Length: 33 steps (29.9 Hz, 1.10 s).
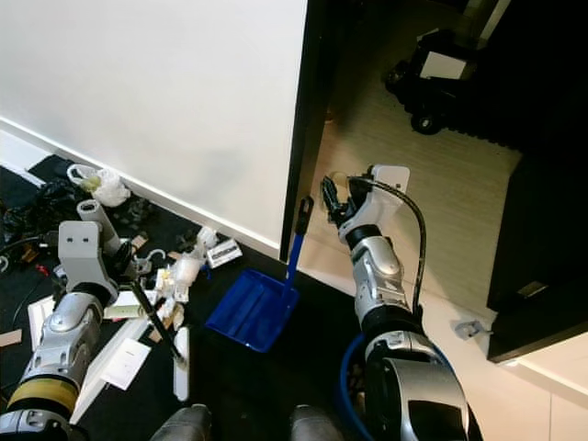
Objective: Sweep floor
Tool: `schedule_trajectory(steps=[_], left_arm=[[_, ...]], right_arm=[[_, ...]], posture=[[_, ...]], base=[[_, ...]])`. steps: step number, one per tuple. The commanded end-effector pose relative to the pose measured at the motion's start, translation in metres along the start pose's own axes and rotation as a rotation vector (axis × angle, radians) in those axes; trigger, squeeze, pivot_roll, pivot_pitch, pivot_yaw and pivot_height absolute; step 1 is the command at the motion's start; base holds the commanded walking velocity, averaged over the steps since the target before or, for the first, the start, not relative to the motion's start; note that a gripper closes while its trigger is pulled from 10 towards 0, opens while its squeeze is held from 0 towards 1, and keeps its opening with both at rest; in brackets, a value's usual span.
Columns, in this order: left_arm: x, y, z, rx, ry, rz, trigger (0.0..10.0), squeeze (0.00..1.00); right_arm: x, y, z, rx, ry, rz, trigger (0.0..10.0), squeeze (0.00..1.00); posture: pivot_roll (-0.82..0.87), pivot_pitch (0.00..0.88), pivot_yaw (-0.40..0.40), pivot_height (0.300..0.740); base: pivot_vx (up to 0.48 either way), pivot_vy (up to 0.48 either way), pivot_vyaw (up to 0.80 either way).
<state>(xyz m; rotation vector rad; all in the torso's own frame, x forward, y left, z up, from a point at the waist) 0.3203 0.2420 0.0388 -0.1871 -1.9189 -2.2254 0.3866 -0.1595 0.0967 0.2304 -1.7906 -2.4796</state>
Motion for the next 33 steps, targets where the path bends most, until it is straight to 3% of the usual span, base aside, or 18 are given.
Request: schedule_trajectory(steps=[1,12,13,17,23,25,33], left_arm=[[0.0003,0.0070,0.0073,-0.020,0.009,-0.023,10.0,0.00],[0.0005,0.0061,0.0076,-0.054,0.000,-0.007,10.0,0.00],[0.0006,0.0072,0.0086,-0.092,0.002,-0.008,10.0,0.00],[0.0010,0.0100,0.0064,-0.109,-0.010,-0.018,10.0,0.00],[0.0009,0.0120,0.0054,-0.082,-0.008,-0.027,10.0,0.00],[0.0006,0.0129,0.0076,-0.044,0.020,-0.036,10.0,0.00],[0.0003,0.0115,0.0120,-0.063,0.058,-0.021,10.0,0.00]], right_arm=[[-0.0002,-0.0001,0.0021,-0.009,-0.001,-0.006,10.0,0.00],[-0.0002,0.0008,0.0022,-0.009,0.000,-0.006,10.0,0.00],[-0.0003,0.0012,0.0021,-0.009,0.000,-0.007,10.0,0.00],[-0.0004,0.0018,0.0018,-0.008,-0.001,-0.009,10.0,0.00],[0.0000,0.0036,0.0003,-0.007,-0.006,-0.016,10.0,0.00],[0.0004,0.0042,-0.0006,-0.006,-0.008,-0.017,10.0,0.00],[0.0003,0.0077,-0.0024,0.000,-0.009,-0.027,10.0,0.00]], posture=[[0.14,0.035,-0.048,0.740],[0.14,0.039,-0.051,0.740],[0.14,0.039,-0.051,0.740],[0.14,0.040,-0.051,0.740],[0.13,0.046,-0.048,0.740],[0.13,0.050,-0.049,0.740],[0.13,0.058,-0.055,0.740]], base=[[0.000,0.480,0.00],[0.000,0.460,0.00],[0.000,0.000,0.00],[0.000,-0.409,0.00],[0.000,-0.472,0.00],[0.000,0.000,0.00],[0.000,0.000,0.00]])
Point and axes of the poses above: a point about 5 cm out from each wrist's last joint towards the gripper, its own x axis pointing back from the gripper into the wrist, its own y axis along the axis of the wrist's last joint, z = x × y, the point moved 4 cm from there along -x, pointing out of the wrist towards the gripper, and after that the axes turned 5 degrees about -x, right-handed, at the moved point
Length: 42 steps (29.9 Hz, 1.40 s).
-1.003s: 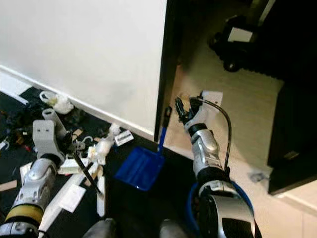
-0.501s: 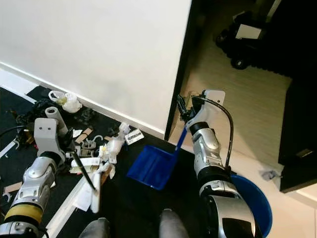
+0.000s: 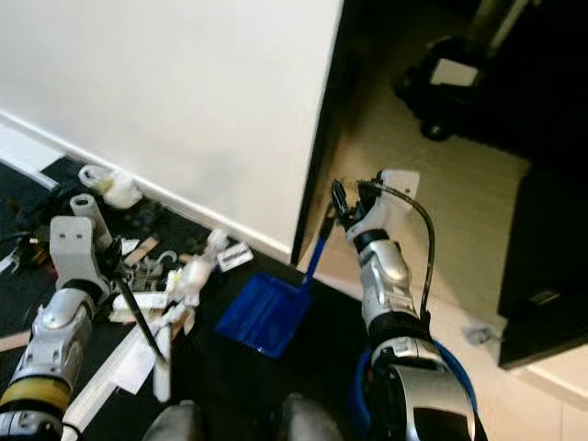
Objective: Sweep floor
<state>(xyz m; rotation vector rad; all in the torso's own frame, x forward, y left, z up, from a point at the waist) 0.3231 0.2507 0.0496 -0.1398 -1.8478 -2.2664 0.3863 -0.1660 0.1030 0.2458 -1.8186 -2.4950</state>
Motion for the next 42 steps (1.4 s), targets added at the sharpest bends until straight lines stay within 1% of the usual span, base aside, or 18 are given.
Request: schedule_trajectory(steps=[1,9,17,21,31,32,33,35,36,37,38,39,40,41,42], left_arm=[[0.001,0.002,0.002,-0.008,0.022,-0.014,10.0,0.00],[0.003,-0.001,0.004,0.004,0.031,-0.007,10.0,0.00],[0.004,-0.004,0.004,0.016,0.018,0.001,10.0,0.00],[0.005,-0.003,0.004,0.006,0.014,-0.006,10.0,0.00],[0.004,-0.001,0.003,0.005,0.009,-0.015,10.0,0.00],[0.004,0.000,0.003,0.005,0.007,-0.017,10.0,0.00],[0.004,0.001,0.001,0.003,0.001,-0.020,10.0,0.00],[0.003,0.002,-0.001,0.000,-0.006,-0.026,10.0,0.00],[0.003,0.002,-0.001,0.000,-0.006,-0.026,10.0,0.00],[0.003,0.003,-0.002,-0.002,-0.009,-0.027,10.0,0.00],[0.002,0.003,-0.001,-0.002,-0.009,-0.029,10.0,0.00],[0.002,0.003,-0.001,-0.002,-0.009,-0.029,10.0,0.00],[0.002,0.004,-0.001,-0.004,-0.008,-0.031,10.0,0.00],[0.002,0.004,-0.001,-0.004,-0.008,-0.031,10.0,0.00],[0.002,0.005,-0.001,-0.005,-0.007,-0.032,10.0,0.00]], right_arm=[[-0.001,0.000,0.002,-0.009,0.004,0.003,10.0,0.00],[0.000,-0.004,0.005,-0.004,0.017,0.016,10.0,0.00],[0.002,-0.008,0.007,-0.007,0.023,0.031,10.0,0.00],[0.002,-0.009,0.007,-0.007,0.024,0.034,10.0,0.00],[0.004,-0.011,0.005,0.020,0.012,0.043,10.0,0.00],[0.005,-0.011,0.002,0.036,-0.001,0.042,10.0,0.00],[0.007,-0.011,-0.004,0.077,-0.034,0.045,10.0,0.00],[0.012,-0.012,-0.016,0.121,-0.089,0.045,10.0,0.00],[0.012,-0.012,-0.016,0.121,-0.089,0.045,10.0,0.00],[0.017,-0.015,-0.025,0.143,-0.123,0.063,10.0,0.41],[0.019,-0.017,-0.026,0.139,-0.120,0.065,10.0,1.00],[0.019,-0.017,-0.026,0.139,-0.120,0.065,10.0,1.00],[0.023,-0.024,-0.026,0.119,-0.106,0.088,10.0,1.00],[0.023,-0.024,-0.026,0.119,-0.106,0.088,10.0,1.00],[0.025,-0.030,-0.026,0.094,-0.094,0.115,10.0,1.00]], posture=[[0.13,0.056,-0.059,0.740],[0.13,0.053,-0.062,0.740],[0.13,0.044,-0.065,0.740],[0.13,0.043,-0.065,0.740],[0.12,0.040,-0.062,0.740],[0.12,0.040,-0.061,0.740],[0.12,0.040,-0.062,0.740],[0.12,0.042,-0.062,0.740],[0.12,0.042,-0.062,0.740],[0.12,0.044,-0.063,0.740],[0.12,0.046,-0.063,0.740],[0.12,0.046,-0.063,0.740],[0.12,0.048,-0.063,0.740],[0.12,0.048,-0.063,0.740],[0.12,0.049,-0.063,0.740]], base=[[0.000,0.000,0.00],[0.000,0.000,0.00],[0.000,0.439,0.00],[0.000,0.382,0.00],[0.000,0.000,0.00],[0.000,0.000,0.00],[0.000,0.000,0.00],[0.000,0.000,0.00],[0.000,0.000,0.00],[0.000,0.000,0.00],[0.000,0.000,0.00],[0.000,0.000,0.00],[0.000,0.000,0.00],[0.000,0.000,0.00],[0.000,0.000,0.00]])
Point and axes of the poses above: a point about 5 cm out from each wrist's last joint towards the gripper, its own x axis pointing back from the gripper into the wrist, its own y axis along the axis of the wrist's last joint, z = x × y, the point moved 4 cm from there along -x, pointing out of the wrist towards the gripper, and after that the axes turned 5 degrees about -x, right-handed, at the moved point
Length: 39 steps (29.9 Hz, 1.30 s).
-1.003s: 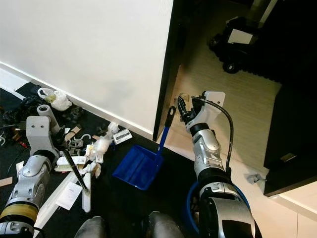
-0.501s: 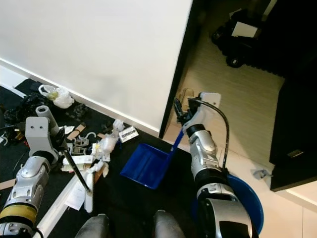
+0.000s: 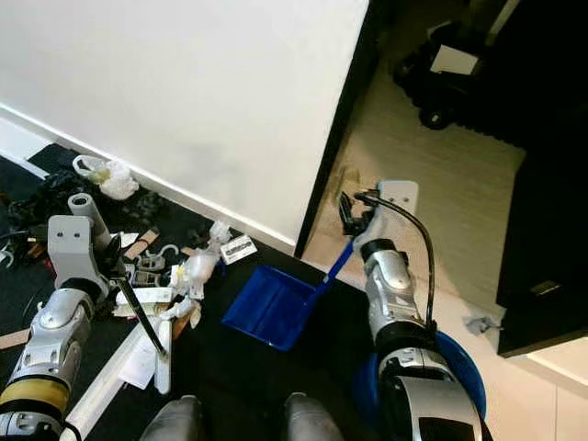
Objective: Sweep floor
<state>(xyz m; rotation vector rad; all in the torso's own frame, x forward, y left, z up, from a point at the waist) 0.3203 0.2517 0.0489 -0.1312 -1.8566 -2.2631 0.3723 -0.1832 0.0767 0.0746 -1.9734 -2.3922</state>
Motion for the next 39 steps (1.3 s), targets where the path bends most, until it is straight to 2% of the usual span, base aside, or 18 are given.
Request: schedule_trajectory(steps=[1,5,11,14,16,17,18,19,20,21,23,24,25,27,29,30,33,39], left_arm=[[-0.001,0.007,-0.001,-0.014,-0.008,-0.029,10.0,0.00],[-0.002,0.009,0.000,-0.020,0.003,-0.036,10.0,0.00],[-0.001,0.011,0.003,-0.026,0.017,-0.043,10.0,0.00],[0.000,0.010,0.004,-0.026,0.023,-0.043,10.0,0.00],[0.000,0.010,0.004,-0.028,0.026,-0.043,10.0,0.00],[0.000,0.010,0.004,-0.028,0.026,-0.043,10.0,0.00],[-0.001,0.010,0.004,-0.030,0.026,-0.044,10.0,0.00],[-0.001,0.010,0.004,-0.030,0.026,-0.044,10.0,0.00],[-0.001,0.010,0.004,-0.032,0.026,-0.045,10.0,0.00],[-0.001,0.010,0.004,-0.032,0.026,-0.045,10.0,0.00],[-0.002,0.012,0.004,-0.035,0.027,-0.050,10.0,0.00],[-0.002,0.012,0.004,-0.035,0.027,-0.050,10.0,0.00],[-0.002,0.012,0.004,-0.036,0.028,-0.052,10.0,0.00],[-0.002,0.012,0.004,-0.035,0.029,-0.053,10.0,0.00],[-0.001,0.012,0.004,-0.035,0.029,-0.051,10.0,0.00],[-0.001,0.012,0.004,-0.035,0.029,-0.051,10.0,0.00],[-0.001,0.011,0.003,-0.033,0.026,-0.047,10.0,0.00],[-0.001,0.010,0.002,-0.032,0.024,-0.046,10.0,0.00]], right_arm=[[0.008,-0.018,-0.001,-0.046,0.013,0.070,10.0,1.00],[0.014,-0.030,0.002,-0.069,0.031,0.107,10.0,1.00],[0.011,-0.027,0.007,-0.093,0.036,0.091,10.0,1.00],[0.003,-0.009,0.020,-0.152,0.097,0.007,10.0,1.00],[-0.007,0.019,0.029,-0.180,0.146,-0.108,10.0,1.00],[-0.007,0.019,0.029,-0.180,0.146,-0.108,10.0,1.00],[-0.011,0.032,0.032,-0.180,0.158,-0.157,10.0,1.00],[-0.011,0.032,0.032,-0.180,0.158,-0.157,10.0,1.00],[-0.015,0.045,0.033,-0.171,0.158,-0.203,10.0,1.00],[-0.015,0.045,0.033,-0.171,0.158,-0.203,10.0,1.00],[-0.020,0.070,0.028,-0.141,0.120,-0.293,10.0,1.00],[-0.020,0.070,0.028,-0.141,0.120,-0.293,10.0,1.00],[-0.022,0.082,0.020,-0.094,0.068,-0.331,10.0,1.00],[-0.023,0.089,0.013,-0.055,0.023,-0.346,10.0,1.00],[-0.025,0.079,-0.003,0.033,-0.058,-0.253,10.0,1.00],[-0.025,0.079,-0.003,0.033,-0.058,-0.253,10.0,1.00],[-0.021,0.044,-0.019,0.088,-0.114,-0.053,10.0,1.00],[-0.016,0.027,-0.021,0.057,-0.126,0.017,10.0,1.00]], posture=[[0.12,0.050,-0.064,0.740],[0.13,0.056,-0.067,0.740],[0.13,0.066,-0.075,0.740],[0.12,0.067,-0.074,0.740],[0.12,0.066,-0.073,0.740],[0.12,0.066,-0.073,0.740],[0.12,0.067,-0.073,0.740],[0.12,0.067,-0.073,0.740],[0.12,0.067,-0.073,0.740],[0.12,0.067,-0.073,0.740],[0.12,0.067,-0.074,0.740],[0.12,0.067,-0.074,0.740],[0.12,0.067,-0.074,0.740],[0.12,0.071,-0.075,0.740],[0.11,0.073,-0.073,0.740],[0.11,0.073,-0.073,0.740],[0.11,0.077,-0.070,0.740],[0.11,0.081,-0.068,0.740]], base=[[0.000,0.000,0.00],[0.000,0.000,0.00],[0.000,0.000,0.00],[0.000,0.000,0.00],[0.000,0.000,0.00],[0.000,0.000,0.00],[0.000,0.000,0.00],[0.000,0.000,0.00],[0.000,0.000,0.00],[0.000,0.000,0.00],[0.000,0.000,0.00],[0.000,0.000,0.00],[0.000,0.000,0.00],[0.000,0.000,0.00],[0.000,0.000,0.00],[0.000,0.000,0.00],[0.000,0.000,0.00],[0.000,0.000,0.00]])
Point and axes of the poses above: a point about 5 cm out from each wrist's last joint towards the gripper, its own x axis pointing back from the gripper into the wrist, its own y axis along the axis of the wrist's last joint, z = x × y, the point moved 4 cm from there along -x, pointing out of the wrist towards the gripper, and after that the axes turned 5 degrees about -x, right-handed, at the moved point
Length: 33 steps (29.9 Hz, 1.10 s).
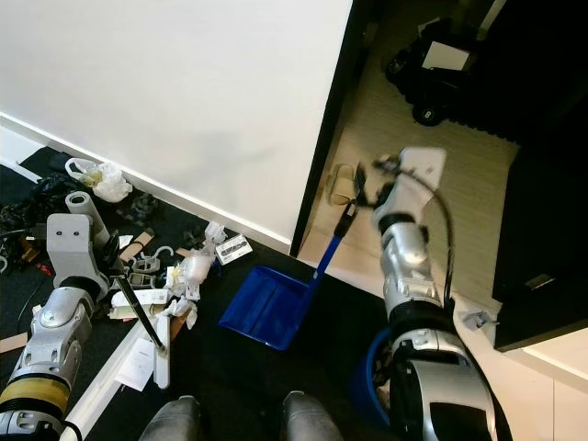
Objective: Sweep floor
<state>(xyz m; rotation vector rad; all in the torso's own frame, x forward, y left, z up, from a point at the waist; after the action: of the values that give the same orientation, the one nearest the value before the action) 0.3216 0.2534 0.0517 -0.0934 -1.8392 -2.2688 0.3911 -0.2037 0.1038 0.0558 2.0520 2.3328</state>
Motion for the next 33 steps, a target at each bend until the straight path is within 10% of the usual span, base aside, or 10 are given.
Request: schedule_trajectory(steps=[1,13,23,24,33], left_arm=[[0.000,0.008,0.000,-0.023,-0.001,-0.036,10.0,0.00],[-0.002,0.011,0.000,-0.025,-0.008,-0.045,10.0,0.00],[-0.001,0.011,-0.001,-0.030,-0.011,-0.044,10.0,0.00],[-0.001,0.011,-0.001,-0.030,-0.011,-0.044,10.0,0.00],[-0.003,0.015,-0.003,-0.040,-0.024,-0.055,10.0,0.00]], right_arm=[[0.002,-0.004,-0.005,-0.006,-0.013,0.019,10.0,1.00],[0.006,-0.022,0.007,-0.204,0.007,0.044,10.0,1.00],[0.016,-0.061,0.013,-0.032,0.014,0.256,10.0,0.98],[0.016,-0.061,0.012,-0.026,0.009,0.257,10.0,0.00],[0.016,-0.060,0.009,0.003,-0.016,0.235,10.0,0.00]], posture=[[0.11,0.081,-0.068,0.740],[0.11,0.093,-0.066,0.740],[0.12,0.100,-0.071,0.740],[0.12,0.100,-0.071,0.740],[0.12,0.148,-0.077,0.740]], base=[[0.000,0.000,0.00],[0.000,0.000,0.00],[0.000,0.000,0.00],[0.000,0.000,0.00],[0.000,0.000,0.00]])
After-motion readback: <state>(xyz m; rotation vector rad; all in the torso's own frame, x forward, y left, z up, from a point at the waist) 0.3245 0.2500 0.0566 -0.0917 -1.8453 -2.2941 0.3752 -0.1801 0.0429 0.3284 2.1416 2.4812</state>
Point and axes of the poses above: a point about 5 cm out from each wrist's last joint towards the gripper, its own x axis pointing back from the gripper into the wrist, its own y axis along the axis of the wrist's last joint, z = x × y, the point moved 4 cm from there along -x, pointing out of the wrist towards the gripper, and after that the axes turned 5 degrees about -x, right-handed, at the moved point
